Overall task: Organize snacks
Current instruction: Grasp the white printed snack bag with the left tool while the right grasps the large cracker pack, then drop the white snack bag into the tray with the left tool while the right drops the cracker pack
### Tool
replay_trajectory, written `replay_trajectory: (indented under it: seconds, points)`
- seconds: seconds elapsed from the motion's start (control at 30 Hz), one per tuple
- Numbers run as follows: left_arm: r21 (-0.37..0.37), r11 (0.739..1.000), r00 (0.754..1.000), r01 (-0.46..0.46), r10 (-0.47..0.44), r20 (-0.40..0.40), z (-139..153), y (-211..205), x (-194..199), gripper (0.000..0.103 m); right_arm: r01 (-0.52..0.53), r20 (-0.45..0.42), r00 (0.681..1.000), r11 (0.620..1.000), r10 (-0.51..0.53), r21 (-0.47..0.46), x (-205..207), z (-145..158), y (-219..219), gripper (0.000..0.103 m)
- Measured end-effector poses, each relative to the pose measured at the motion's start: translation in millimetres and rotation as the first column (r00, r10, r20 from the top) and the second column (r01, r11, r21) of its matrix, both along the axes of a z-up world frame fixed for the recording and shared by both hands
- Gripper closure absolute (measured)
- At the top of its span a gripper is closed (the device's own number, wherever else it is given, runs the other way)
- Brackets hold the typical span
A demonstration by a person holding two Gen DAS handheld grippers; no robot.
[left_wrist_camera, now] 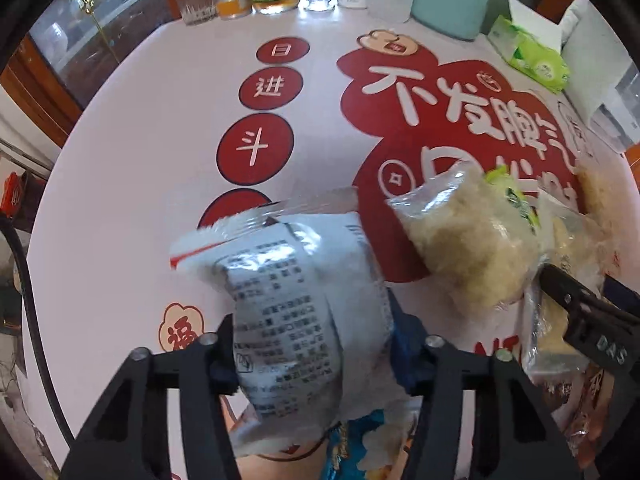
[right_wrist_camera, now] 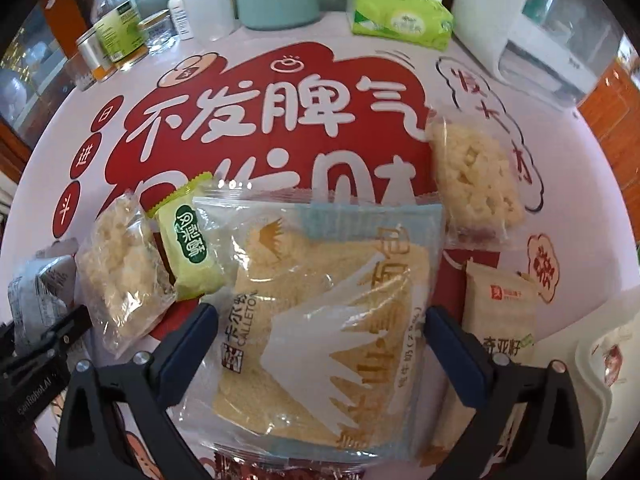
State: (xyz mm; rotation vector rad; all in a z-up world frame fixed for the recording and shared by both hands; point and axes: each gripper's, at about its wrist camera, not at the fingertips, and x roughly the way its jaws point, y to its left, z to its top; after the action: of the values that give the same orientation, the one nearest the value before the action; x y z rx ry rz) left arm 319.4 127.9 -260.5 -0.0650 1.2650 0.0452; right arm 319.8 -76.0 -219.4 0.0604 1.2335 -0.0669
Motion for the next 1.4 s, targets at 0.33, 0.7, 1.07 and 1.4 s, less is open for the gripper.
replay_trajectory:
  seconds: [0.33, 0.7, 1.07, 1.4]
  points:
    - [-0.001, 1.000, 0.990, 0.027, -0.026, 0.135, 63, -8, -42, 0.056, -0.069, 0.094, 0.993, 0.997, 0.066, 0.031, -26, 29, 7, 0.079]
    - [-0.006, 0.997, 0.966, 0.080, -0.076, 0.248, 145, -33, -97, 0.056, -0.116, 0.157, 0.984, 0.979, 0.090, 0.168, -79, 66, -12, 0.102]
    - [-0.040, 0.975, 0.909, 0.221, -0.190, 0.372, 231, -139, -130, 0.056, -0.150, 0.385, 0.922, 0.947, 0.031, 0.283, -168, 174, -102, 0.102]
    - [-0.095, 0.909, 0.850, 0.406, -0.337, 0.405, 267, -254, -156, 0.055, -0.120, 0.509, 0.860, 0.950, -0.046, 0.288, -248, 241, -210, 0.102]
